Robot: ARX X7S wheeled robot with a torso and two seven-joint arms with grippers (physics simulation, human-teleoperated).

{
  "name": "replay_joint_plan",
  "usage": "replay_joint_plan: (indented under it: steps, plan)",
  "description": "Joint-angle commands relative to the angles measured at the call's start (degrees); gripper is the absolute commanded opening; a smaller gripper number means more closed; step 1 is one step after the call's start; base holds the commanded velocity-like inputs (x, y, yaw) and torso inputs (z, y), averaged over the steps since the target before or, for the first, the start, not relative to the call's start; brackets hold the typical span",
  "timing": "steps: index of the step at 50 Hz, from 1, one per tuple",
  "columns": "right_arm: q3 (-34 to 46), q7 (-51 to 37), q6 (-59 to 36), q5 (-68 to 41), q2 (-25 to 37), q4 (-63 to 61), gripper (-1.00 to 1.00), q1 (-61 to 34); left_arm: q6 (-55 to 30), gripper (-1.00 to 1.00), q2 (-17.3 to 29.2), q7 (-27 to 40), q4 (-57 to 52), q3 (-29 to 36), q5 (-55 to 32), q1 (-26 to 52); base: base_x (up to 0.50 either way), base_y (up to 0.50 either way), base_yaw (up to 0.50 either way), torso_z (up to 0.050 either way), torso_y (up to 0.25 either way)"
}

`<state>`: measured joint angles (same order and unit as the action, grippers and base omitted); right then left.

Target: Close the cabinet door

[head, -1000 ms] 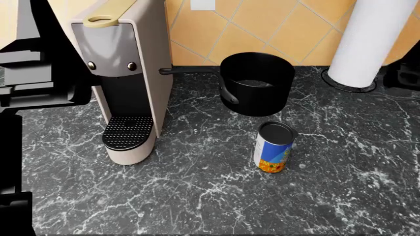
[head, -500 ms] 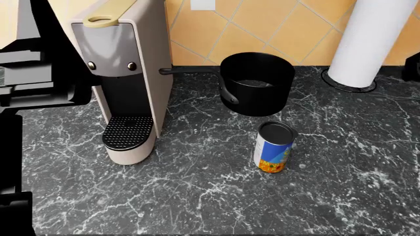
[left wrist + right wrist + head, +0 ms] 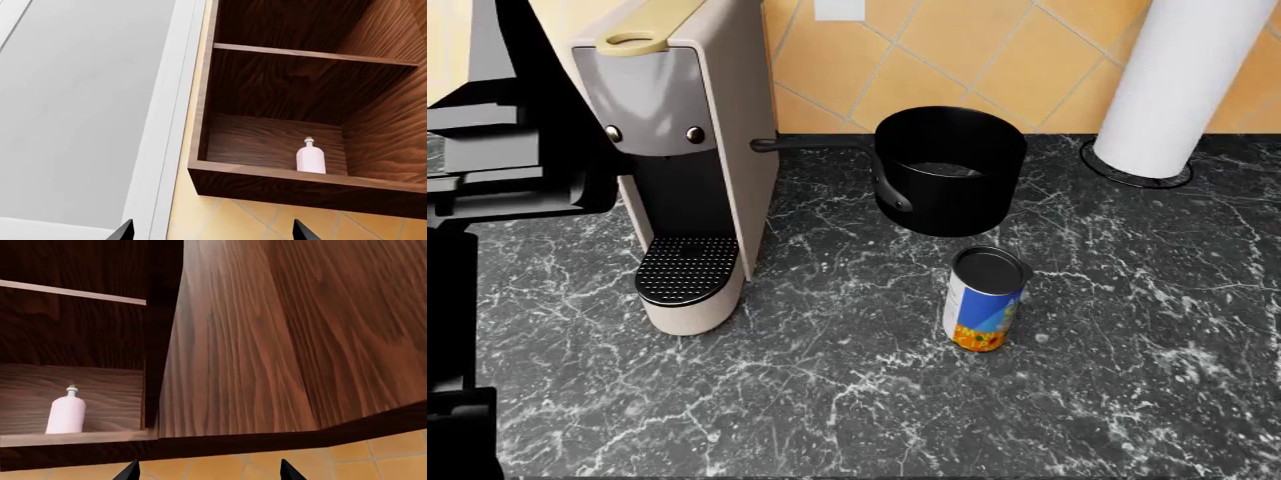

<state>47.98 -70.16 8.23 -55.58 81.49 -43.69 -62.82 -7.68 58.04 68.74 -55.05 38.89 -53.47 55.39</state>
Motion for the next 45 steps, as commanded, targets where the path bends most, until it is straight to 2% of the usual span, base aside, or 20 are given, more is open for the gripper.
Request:
replay_joint_plan:
  steps: [1, 45]
  plan:
    - [-1.39, 1.32, -0.1, -1.52, 0.56, 1.88, 1.0, -1.24, 0.09, 1.0, 0.03, -0.12, 0.08, 0.04, 0.17, -0.09, 0.0, 0.0, 0.0, 0.0, 0.0]
    - [-6.17, 11.25, -1.14, -10.14, 4.55, 8.5, 1.0, -5.32, 0.11, 1.0, 0.01, -0.2, 0.08, 0.2, 0.18, -0.24, 0.0, 0.0, 0.0, 0.0, 0.0]
